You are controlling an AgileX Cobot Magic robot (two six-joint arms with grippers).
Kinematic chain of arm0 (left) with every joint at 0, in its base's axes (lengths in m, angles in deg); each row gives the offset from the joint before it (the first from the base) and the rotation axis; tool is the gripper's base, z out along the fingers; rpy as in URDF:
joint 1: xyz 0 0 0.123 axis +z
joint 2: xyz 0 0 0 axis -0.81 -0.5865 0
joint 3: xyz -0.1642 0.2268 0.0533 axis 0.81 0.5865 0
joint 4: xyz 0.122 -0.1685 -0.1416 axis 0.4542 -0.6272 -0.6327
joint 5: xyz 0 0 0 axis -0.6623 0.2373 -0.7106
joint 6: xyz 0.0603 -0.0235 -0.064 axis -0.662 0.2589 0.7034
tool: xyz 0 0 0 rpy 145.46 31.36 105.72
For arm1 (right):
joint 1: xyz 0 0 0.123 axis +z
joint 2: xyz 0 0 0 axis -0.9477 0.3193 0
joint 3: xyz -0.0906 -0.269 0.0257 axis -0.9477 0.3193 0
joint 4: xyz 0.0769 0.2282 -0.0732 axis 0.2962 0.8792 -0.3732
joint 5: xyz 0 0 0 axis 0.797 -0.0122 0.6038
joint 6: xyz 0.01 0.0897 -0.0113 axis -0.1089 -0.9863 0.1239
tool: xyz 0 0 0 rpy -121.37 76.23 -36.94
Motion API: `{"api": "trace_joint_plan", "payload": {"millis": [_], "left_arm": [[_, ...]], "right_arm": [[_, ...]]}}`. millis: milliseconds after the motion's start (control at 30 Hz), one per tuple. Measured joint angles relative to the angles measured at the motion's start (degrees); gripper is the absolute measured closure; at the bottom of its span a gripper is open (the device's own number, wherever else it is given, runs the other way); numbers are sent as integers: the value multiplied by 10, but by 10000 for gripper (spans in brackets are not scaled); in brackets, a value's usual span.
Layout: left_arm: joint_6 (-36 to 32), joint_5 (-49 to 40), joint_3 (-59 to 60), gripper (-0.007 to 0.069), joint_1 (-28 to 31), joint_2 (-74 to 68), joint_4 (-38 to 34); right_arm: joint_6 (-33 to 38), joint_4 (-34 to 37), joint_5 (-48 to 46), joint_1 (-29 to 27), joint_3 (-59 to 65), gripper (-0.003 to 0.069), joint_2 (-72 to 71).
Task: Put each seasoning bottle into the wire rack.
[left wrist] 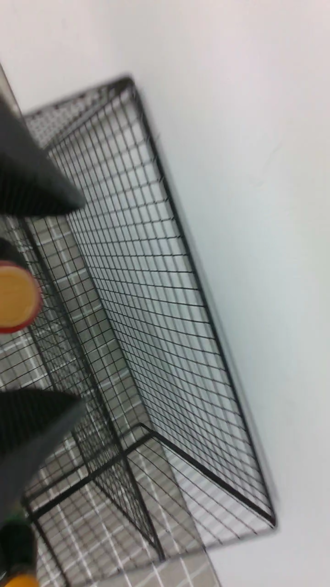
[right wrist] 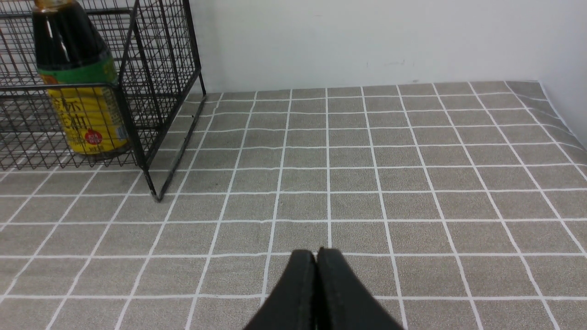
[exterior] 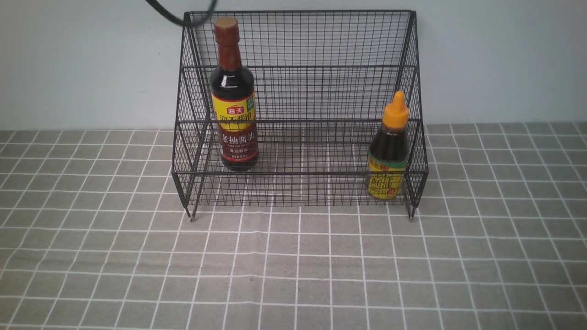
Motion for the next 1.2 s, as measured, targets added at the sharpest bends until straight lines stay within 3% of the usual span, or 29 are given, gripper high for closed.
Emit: {"api": "trace_joint_plan", "payload": {"millis": [167, 267, 433, 600, 867, 1200], "left_arm": [[22, -64, 0, 552, 0, 89, 40], [23, -82, 4, 619, 0, 139, 42], [24, -64, 102, 631, 0, 254, 54], [28, 47, 348, 631, 0, 459, 66], [43, 172, 615, 631, 0, 682, 66], [43, 176, 835, 631, 0, 895, 66]], "right_arm": [[0, 0, 0, 0, 0, 673, 0], [0, 0, 0, 0, 0, 673, 0], [0, 0, 0, 0, 0, 673, 0], [0, 0, 0, 0, 0, 673, 0], [0, 0, 0, 0, 0, 673, 0], [0, 0, 0, 0, 0, 673, 0]]}}
